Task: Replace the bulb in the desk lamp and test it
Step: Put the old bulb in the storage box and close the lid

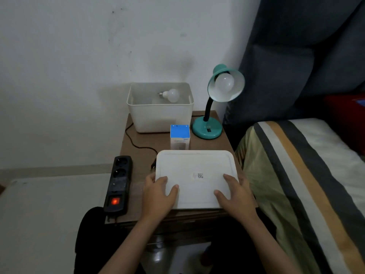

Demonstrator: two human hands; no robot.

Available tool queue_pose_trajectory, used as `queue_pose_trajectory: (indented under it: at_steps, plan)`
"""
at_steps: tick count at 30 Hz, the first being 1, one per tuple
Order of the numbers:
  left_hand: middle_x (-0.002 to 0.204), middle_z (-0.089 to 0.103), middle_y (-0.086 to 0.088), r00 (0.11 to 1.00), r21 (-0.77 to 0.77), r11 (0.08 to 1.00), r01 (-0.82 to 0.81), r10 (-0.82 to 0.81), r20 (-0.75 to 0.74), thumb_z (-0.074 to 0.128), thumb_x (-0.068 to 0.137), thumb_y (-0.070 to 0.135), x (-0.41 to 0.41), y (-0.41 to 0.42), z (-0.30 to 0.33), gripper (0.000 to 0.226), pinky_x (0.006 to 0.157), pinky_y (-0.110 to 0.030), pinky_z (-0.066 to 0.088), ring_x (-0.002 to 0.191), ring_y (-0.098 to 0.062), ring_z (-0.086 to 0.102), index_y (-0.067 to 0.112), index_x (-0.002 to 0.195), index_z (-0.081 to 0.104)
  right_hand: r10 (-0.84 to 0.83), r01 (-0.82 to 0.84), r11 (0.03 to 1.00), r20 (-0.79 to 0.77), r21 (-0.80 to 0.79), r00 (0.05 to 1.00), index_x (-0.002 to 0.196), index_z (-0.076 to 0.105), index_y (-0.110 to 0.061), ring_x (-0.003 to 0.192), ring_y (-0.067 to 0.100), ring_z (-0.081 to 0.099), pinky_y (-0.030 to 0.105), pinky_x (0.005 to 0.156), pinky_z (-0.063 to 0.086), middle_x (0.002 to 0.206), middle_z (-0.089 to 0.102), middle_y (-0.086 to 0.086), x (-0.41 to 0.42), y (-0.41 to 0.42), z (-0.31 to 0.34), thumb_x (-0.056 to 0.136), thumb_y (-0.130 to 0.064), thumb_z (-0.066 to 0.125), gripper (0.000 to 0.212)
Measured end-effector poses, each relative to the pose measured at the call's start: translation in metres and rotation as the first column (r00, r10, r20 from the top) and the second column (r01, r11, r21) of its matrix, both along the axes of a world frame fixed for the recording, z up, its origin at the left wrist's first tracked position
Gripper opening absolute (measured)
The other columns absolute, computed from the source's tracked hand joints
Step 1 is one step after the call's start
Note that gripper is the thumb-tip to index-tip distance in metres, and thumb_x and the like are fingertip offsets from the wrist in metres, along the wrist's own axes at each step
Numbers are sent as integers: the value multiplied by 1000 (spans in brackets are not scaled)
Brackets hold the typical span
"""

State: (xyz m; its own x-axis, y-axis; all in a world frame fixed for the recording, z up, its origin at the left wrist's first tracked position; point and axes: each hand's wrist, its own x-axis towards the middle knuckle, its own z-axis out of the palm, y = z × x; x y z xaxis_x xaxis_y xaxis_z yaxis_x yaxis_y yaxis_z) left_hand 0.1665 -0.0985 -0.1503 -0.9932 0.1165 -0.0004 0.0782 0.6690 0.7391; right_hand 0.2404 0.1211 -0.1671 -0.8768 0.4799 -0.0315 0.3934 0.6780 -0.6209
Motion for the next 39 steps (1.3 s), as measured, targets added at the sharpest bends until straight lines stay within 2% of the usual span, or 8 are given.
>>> queue_pose_trajectory:
  at_steps: [6,12,17,22,25,29,34,39]
  plan:
    - [133,40,-10,985,76,996,-50,62,-161,75,76,28,-26,-20,50,44,102,-34,36,125,-26,38,5,112,65,61,-62,998,-131,-5,990,133,46,-22,129,27,34,39,106,37,139,29,8,-28,-14,44,79,-42,67,61]
    - [132,43,-13,970,107,985,-136,155,-186,80,71,25,-86,-44,86,52,108,-42,36,127,-30,39,4,116,63,109,-97,992,-174,79,979,133,47,-25,126,29,35,41,101,39,140,31,8,-103,-39,95,80,-46,63,59]
    - [135,43,-13,970,66,986,-153,163,-178,76,75,32,-163,-53,104,59,108,-39,35,128,-29,39,4,124,58,144,-125,986,-186,110,972,131,51,-21,126,35,34,44,102,38,142,33,14,-188,-48,121,82,-46,62,57]
    - [137,44,-16,974,53,990,-134,142,-176,74,75,35,-242,-43,113,61,107,-37,36,128,-30,42,2,123,58,109,-95,992,-173,83,979,133,50,-21,136,34,27,44,105,34,148,31,17,-262,-39,126,82,-49,59,59]
    - [138,44,-18,982,51,993,-102,109,-152,74,75,35,-276,-31,108,59,107,-37,35,130,-31,40,2,121,59,83,-76,996,-135,56,987,131,52,-20,134,32,33,43,102,37,143,38,14,-296,-29,125,81,-48,61,59]
    - [138,43,-19,989,47,995,-85,90,-116,74,76,35,-304,-20,99,57,106,-37,35,131,-32,38,1,119,60,47,-46,999,-105,13,993,131,52,-20,134,29,33,41,99,38,143,37,11,-323,-20,116,80,-46,63,58]
    - [131,44,-20,989,46,995,-93,98,-112,70,79,30,-315,-13,92,42,93,-29,35,129,-35,35,-4,102,64,55,-54,998,-74,11,996,137,45,-22,140,28,24,45,105,35,153,22,12,-339,-20,103,81,-49,61,64]
    - [135,40,-21,988,8,997,-76,77,-133,64,83,33,-314,-11,88,45,100,-36,37,133,-35,30,-4,107,62,73,-72,997,-93,9,993,139,42,-22,143,30,18,46,109,29,155,15,15,-339,-18,97,82,-50,59,66]
